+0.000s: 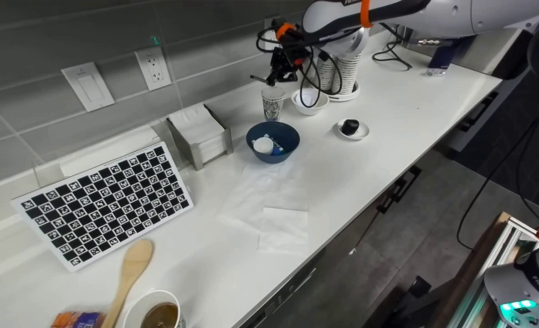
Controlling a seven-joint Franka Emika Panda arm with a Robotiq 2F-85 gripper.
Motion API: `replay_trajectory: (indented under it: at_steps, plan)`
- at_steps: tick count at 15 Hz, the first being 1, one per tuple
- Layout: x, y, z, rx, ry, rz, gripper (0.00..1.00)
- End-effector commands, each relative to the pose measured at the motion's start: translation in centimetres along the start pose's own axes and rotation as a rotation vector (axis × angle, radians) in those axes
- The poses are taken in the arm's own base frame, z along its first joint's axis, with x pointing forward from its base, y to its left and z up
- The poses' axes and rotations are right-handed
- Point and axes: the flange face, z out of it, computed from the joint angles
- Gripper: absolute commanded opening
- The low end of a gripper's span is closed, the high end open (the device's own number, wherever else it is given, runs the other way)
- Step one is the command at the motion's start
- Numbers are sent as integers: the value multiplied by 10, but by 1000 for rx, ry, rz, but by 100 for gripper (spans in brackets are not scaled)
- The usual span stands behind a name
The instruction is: Put the marker in the cup
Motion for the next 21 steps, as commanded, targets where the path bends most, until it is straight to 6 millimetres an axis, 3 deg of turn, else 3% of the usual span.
replay_trajectory:
  at_steps: [1,6,9,14,21]
  plan:
    - [6,1,10,0,23,59,45]
    - [14,2,11,-3,35,103,78]
    - [5,1,2,9,-12,74,98]
    - [-21,16,-55,58,-113,-190,100]
    - [-4,91,-100,-30,-150,-609,100]
